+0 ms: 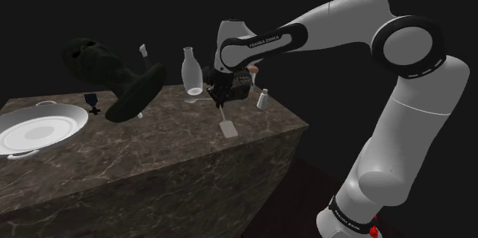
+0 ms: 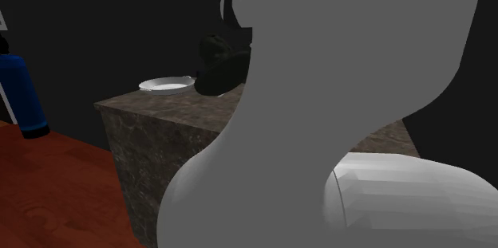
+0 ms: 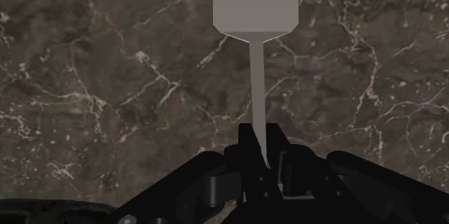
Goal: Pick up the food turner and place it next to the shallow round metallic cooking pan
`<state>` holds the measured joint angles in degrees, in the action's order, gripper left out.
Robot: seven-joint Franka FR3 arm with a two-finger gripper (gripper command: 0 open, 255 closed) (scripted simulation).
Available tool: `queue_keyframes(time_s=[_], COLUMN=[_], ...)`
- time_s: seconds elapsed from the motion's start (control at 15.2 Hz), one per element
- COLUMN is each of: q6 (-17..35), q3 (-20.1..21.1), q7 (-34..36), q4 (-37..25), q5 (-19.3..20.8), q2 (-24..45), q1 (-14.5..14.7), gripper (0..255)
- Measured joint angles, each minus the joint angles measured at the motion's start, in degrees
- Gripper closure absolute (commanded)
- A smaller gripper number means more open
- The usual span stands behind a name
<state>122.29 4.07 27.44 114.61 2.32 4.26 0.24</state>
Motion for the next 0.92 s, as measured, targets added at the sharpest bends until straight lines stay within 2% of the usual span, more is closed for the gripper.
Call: queue_keyframes(time_s=[0.33,0.73,0.92], q6=[-3.29,-5.13,-7.25], q3=[0.24,3.06,4.38], q7=[0.36,7.29,11.23], q4=[-2.62,-10.0,-16.1], q5=[-0.09,1.31,2.38], q2=[-0.65,5.2,9.42], q1=[0.27,4.07,6.5], gripper=[255,255,255])
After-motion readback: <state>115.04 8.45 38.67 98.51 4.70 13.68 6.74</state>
